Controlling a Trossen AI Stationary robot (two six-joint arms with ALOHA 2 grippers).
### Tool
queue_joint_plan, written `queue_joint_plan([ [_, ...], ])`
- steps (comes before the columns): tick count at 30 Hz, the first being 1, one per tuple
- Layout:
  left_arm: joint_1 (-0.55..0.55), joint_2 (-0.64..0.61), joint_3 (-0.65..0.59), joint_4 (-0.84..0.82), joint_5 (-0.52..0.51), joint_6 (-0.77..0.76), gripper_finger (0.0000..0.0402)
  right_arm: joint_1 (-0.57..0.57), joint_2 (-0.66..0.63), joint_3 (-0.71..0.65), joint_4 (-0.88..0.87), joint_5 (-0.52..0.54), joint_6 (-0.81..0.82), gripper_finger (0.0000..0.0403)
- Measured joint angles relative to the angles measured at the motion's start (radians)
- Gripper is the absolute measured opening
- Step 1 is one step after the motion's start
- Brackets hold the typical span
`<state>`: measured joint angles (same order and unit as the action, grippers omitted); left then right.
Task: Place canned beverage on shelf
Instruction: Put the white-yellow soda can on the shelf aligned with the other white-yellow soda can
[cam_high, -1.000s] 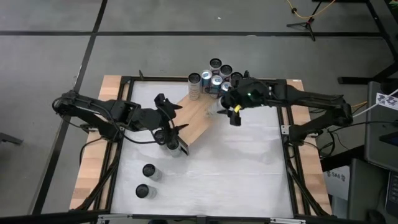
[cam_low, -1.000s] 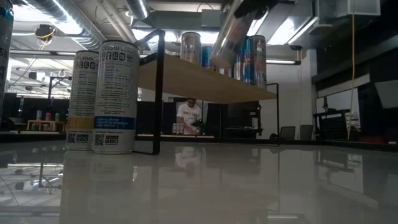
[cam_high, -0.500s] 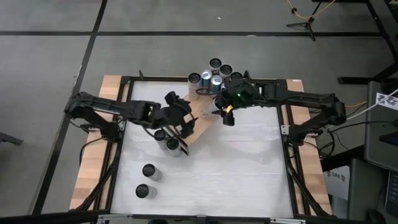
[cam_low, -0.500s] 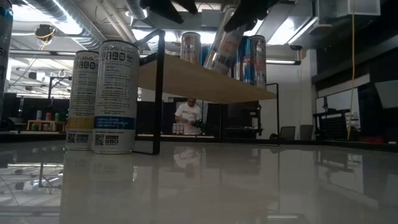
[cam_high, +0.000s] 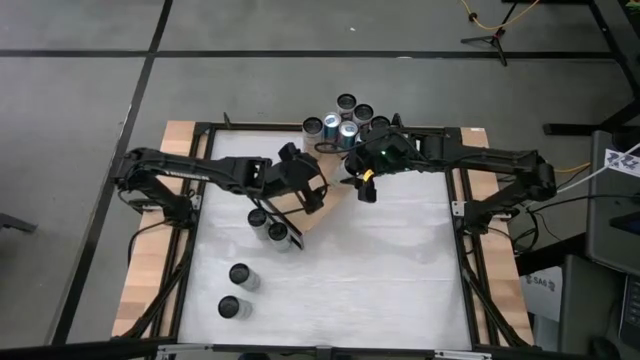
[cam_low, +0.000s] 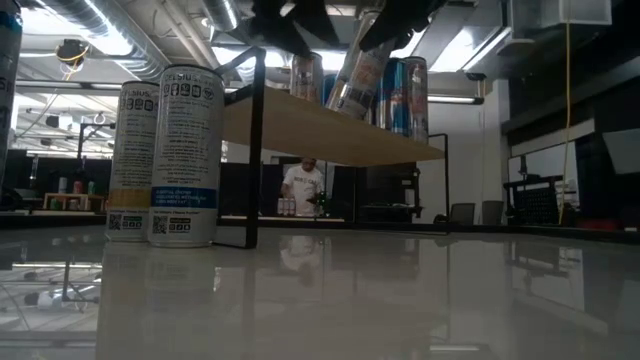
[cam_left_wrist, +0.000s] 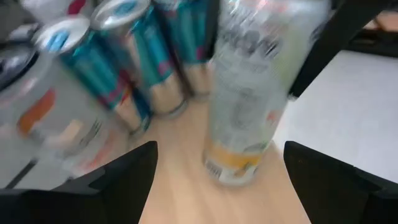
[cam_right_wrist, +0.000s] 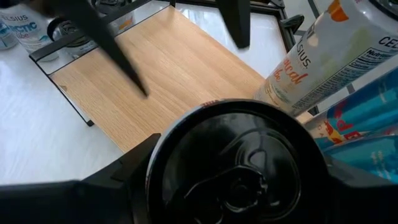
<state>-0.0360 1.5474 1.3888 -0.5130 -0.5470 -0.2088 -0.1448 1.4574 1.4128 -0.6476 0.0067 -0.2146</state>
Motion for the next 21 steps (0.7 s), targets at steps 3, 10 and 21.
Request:
queue_joint_plan([
  [3,-0.001,0.011,0.000,0.030,0.020,0.051,0.0342,0.000,0.000,0.000,-0.001,0.000,0.000,0.0263],
  [10,0.003,0.041,0.001,0.090,0.050,0.141,0.0342,0.000,0.000,0.001,0.002,-0.080,0.000,0.0263],
  [21,0.013,0.066,0.000,0.122,0.107,0.143,0.0342,0.000,0.001,0.001,0.015,-0.131,0.000,0.0264],
])
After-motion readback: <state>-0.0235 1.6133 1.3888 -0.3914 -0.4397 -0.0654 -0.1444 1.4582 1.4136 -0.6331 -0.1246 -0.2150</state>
